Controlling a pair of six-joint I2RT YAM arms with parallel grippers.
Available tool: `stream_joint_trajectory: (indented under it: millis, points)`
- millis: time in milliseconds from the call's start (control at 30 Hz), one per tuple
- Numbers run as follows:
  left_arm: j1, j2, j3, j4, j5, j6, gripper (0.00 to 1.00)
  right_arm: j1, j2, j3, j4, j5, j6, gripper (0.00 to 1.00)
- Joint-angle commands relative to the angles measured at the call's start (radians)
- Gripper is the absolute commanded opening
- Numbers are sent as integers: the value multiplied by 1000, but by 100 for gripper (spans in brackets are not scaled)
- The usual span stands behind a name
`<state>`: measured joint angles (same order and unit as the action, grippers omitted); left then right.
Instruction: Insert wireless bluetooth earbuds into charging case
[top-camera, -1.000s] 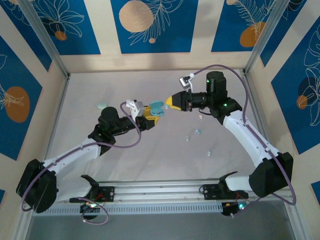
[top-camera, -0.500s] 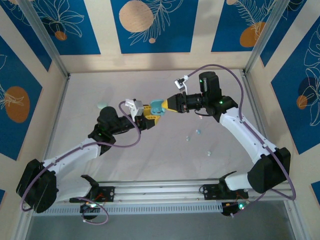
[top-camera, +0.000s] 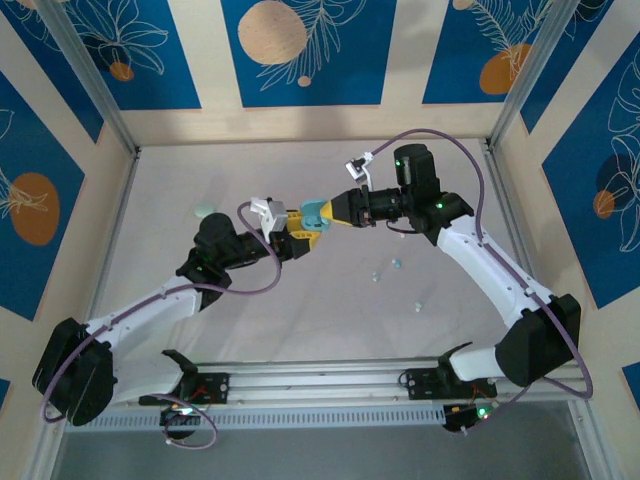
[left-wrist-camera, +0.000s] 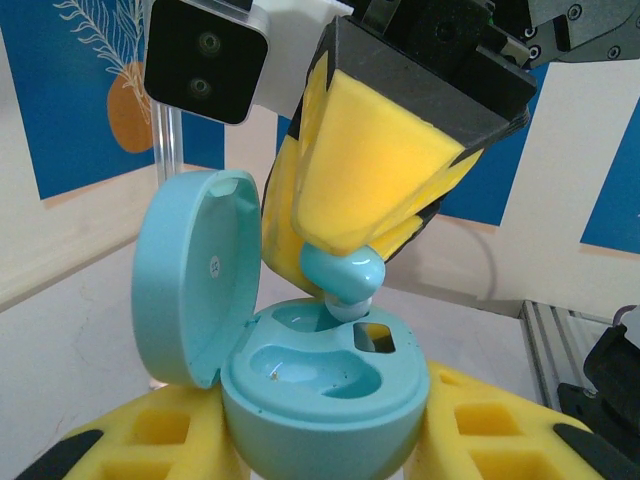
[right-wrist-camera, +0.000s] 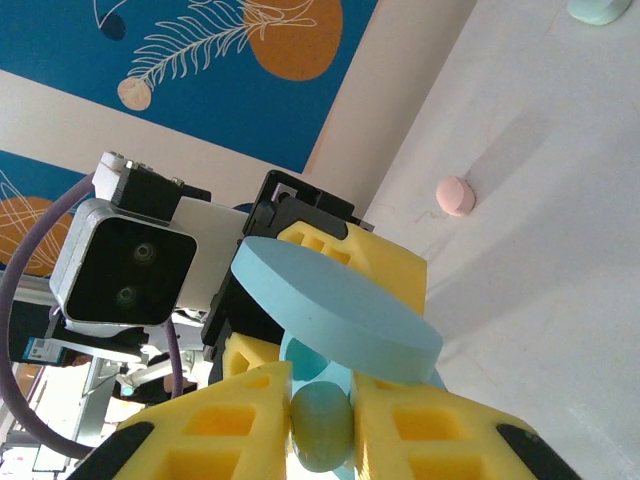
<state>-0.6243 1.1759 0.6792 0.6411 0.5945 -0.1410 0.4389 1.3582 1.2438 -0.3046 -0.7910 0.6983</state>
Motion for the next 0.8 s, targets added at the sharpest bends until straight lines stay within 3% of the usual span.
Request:
stream_joint_trajectory:
  millis: [0, 233, 567, 767]
  points:
    - [-9, 2, 34, 60, 17, -7, 36, 12, 8, 33, -44, 9, -26, 21]
    - [-9, -2, 33, 58, 15, -7, 36, 20, 3, 43, -17, -5, 3, 21]
    - [-9, -10, 37, 69, 19, -17, 36, 29, 35, 102, -239, 97, -142, 23]
    - [-8, -12, 37, 78, 21, -25, 36, 36, 36, 119, -268, 140, -164, 24]
